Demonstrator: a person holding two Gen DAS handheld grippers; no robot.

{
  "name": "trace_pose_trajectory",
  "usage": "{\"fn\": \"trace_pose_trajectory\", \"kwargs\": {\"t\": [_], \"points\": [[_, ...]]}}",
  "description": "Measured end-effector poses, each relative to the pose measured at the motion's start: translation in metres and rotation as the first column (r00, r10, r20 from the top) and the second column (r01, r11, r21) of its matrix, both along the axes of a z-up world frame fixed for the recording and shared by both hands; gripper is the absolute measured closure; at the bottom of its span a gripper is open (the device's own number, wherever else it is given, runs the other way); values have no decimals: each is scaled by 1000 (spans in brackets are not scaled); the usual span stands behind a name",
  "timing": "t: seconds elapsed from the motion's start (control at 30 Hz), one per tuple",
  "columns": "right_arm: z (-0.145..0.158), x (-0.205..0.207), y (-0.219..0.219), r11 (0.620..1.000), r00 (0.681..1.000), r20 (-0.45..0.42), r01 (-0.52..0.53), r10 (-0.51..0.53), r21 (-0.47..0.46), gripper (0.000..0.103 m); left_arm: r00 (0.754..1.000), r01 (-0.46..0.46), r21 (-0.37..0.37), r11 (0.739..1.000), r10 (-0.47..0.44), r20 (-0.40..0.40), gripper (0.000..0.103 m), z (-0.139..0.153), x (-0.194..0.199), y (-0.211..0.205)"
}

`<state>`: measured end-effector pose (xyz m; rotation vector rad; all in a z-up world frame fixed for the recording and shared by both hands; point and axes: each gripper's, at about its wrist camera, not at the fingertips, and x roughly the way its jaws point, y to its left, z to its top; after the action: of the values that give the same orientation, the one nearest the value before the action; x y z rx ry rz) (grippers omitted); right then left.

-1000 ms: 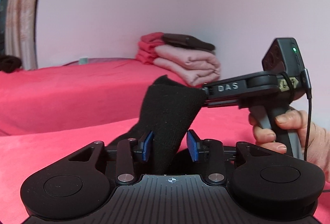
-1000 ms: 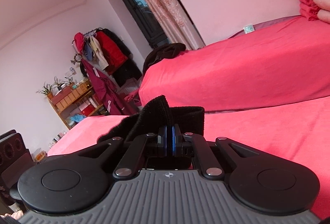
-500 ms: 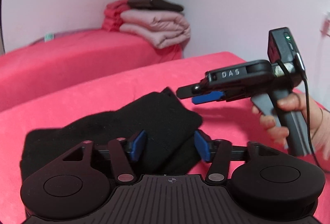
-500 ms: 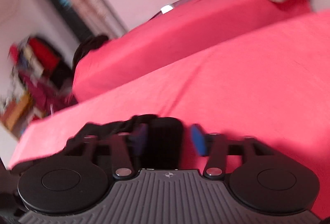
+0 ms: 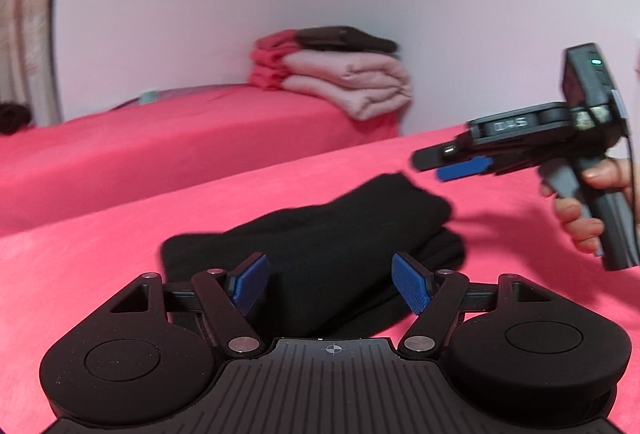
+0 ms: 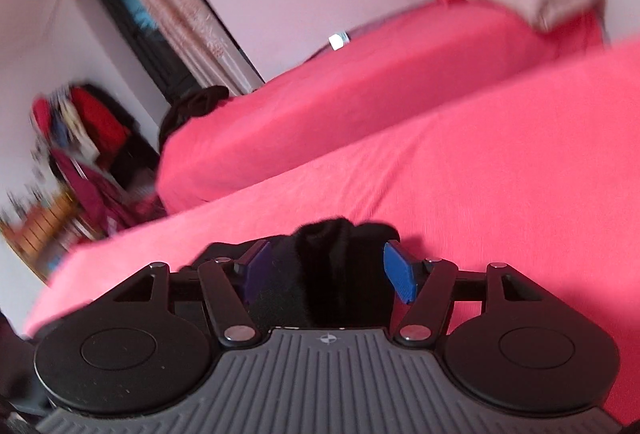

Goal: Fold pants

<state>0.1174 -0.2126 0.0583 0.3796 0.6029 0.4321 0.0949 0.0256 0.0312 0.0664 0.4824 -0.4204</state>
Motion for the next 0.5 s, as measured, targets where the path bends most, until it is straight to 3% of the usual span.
{"fn": "trace_pose_trajectory", "kwargs": {"t": [0.1, 0.2, 0.3, 0.37, 0.43, 0.5], "points": [[5, 6, 16, 999, 1000, 10, -26, 26, -19, 36, 998, -47, -45, 998, 46, -32, 0, -5, 6, 21], [-2, 15, 32, 997, 998, -33, -46, 44, -65, 39, 995, -79, -78, 994, 73, -73, 0, -11, 15, 33], [-18, 11, 43, 988, 993, -82, -89, 79, -124, 62, 994, -79, -84, 993, 72, -88, 0, -16, 21, 36], [-21, 5, 46, 980, 995, -65, -89, 79, -177, 95, 994, -70, -82, 994, 63, -85, 0, -17, 22, 35], [-8, -8, 39, 986, 999, 28, -34, 39, -161, 97, 996, -55, -83, 995, 49, -73, 0, -16, 20, 34], [2, -17, 21, 997, 998, 66, -16, 21, -73, 97, 997, -37, -88, 995, 31, -67, 0, -17, 19, 32]]}}
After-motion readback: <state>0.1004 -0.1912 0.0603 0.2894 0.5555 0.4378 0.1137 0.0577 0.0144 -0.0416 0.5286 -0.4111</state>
